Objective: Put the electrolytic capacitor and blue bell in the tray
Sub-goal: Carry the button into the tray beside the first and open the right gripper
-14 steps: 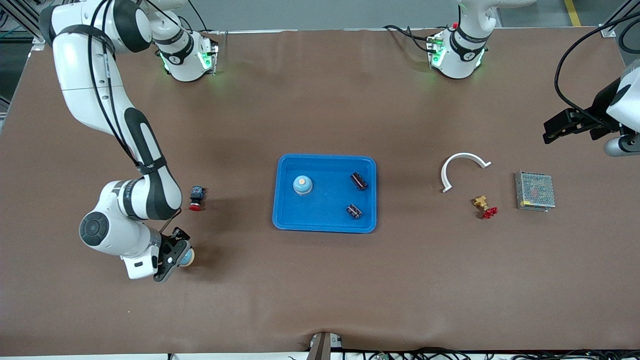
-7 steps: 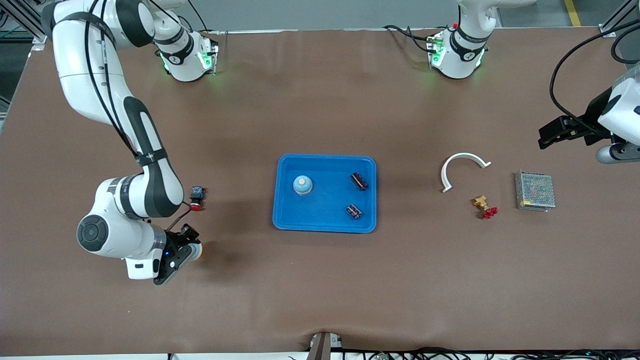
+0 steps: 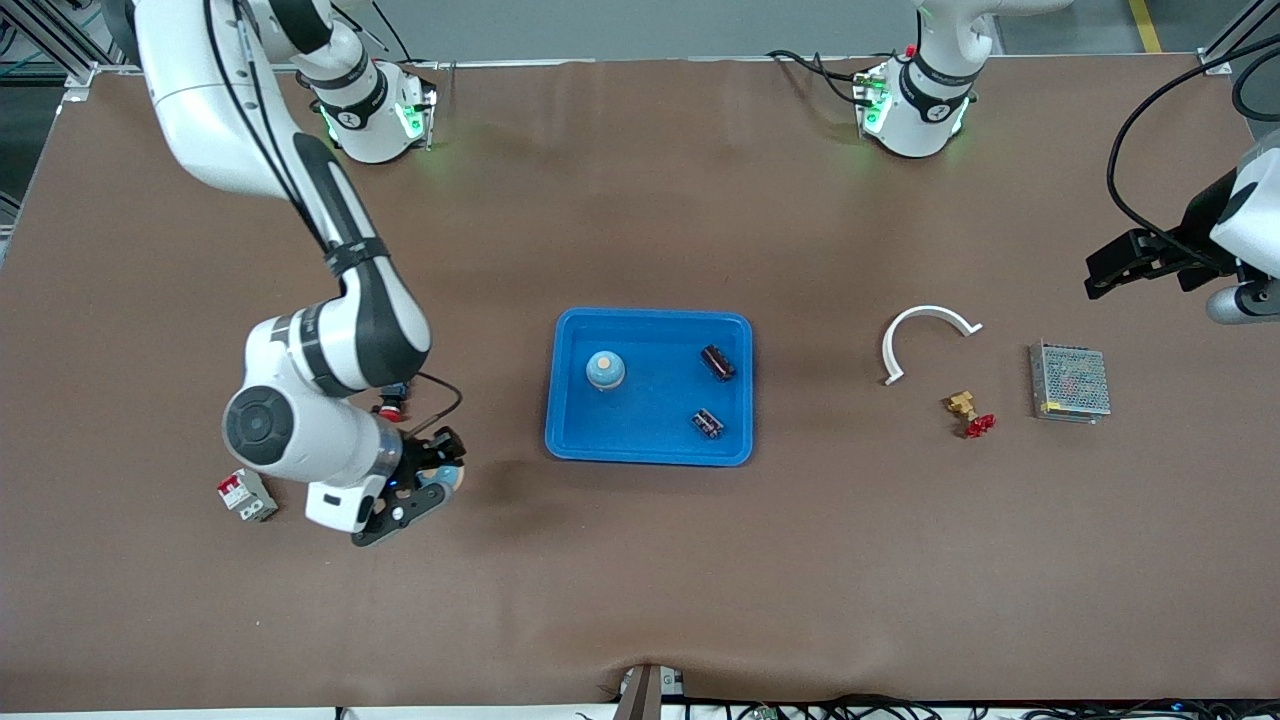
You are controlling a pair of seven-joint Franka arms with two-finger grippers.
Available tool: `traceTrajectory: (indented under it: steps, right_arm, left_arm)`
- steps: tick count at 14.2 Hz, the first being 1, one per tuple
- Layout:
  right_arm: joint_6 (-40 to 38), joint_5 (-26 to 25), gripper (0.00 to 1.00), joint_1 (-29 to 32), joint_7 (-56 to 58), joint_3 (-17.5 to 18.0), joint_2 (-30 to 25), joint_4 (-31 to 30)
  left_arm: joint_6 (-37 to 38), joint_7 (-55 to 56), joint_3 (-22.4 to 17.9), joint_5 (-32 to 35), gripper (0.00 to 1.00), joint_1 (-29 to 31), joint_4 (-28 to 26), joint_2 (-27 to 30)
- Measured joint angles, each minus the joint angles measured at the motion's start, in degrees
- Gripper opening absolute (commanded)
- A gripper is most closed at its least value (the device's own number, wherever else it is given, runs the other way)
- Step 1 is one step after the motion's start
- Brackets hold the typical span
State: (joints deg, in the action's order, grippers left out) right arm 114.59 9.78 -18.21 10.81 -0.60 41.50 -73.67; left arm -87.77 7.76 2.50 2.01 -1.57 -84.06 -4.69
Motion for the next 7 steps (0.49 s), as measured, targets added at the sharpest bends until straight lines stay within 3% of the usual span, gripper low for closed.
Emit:
traceTrajectory:
  steps: [7]
  right_arm:
    - [0.29, -0.02, 0.5, -7.98, -19.31, 0.0, -0.22, -0.01]
  left_arm:
    - [0.0, 0.0, -0.28, 0.0, 1.0, 0.05, 0.07, -0.74]
